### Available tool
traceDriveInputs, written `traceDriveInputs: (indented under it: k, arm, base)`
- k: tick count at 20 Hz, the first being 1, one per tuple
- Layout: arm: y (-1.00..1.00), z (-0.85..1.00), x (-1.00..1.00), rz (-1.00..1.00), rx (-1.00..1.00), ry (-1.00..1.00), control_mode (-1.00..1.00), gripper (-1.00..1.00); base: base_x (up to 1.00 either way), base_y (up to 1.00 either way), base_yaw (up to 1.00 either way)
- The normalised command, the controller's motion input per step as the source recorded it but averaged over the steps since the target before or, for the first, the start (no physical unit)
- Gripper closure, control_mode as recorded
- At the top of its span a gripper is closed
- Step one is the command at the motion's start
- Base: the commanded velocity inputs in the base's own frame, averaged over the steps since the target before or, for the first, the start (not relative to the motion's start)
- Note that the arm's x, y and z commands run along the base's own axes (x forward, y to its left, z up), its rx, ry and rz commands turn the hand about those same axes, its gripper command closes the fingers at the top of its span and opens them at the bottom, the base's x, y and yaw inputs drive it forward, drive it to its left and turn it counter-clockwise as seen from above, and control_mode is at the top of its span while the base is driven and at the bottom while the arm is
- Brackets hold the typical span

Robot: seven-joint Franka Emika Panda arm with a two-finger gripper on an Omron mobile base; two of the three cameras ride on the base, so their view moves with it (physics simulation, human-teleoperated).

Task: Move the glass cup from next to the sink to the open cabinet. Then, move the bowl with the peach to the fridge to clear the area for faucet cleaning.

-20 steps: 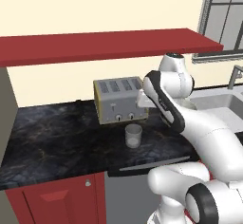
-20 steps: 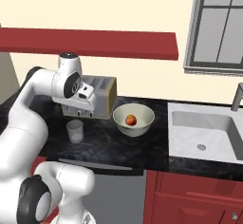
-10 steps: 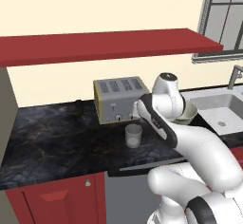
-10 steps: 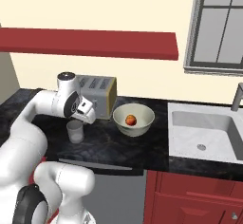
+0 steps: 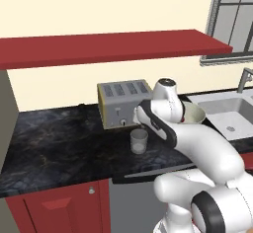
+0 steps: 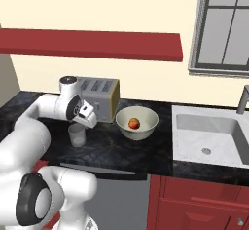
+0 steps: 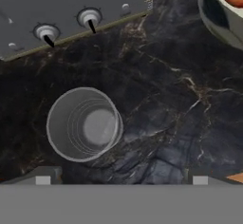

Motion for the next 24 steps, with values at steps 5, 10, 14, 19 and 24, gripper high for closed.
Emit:
traceDriveInputs:
  k: [5, 10, 14, 19, 24]
  arm:
    - [0.0, -0.47, 0.01, 0.0, 0.0, 0.06, -1.0, -1.0]
    - [0.0, -0.21, 0.2, 0.0, 0.0, 0.0, -1.0, -1.0]
    - [0.0, -0.07, 0.35, 0.0, 0.0, 0.0, -1.0, -1.0]
    - [0.0, -0.2, 0.27, 0.0, 0.0, 0.04, -1.0, -1.0]
    - [0.0, -0.32, 0.14, 0.0, 0.0, 0.06, -1.0, -1.0]
  base:
    - [0.0, 0.0, 0.0]
    - [0.0, 0.0, 0.0]
    - [0.0, 0.0, 0.0]
    - [0.0, 0.0, 0.0]
    - [0.0, 0.0, 0.0]
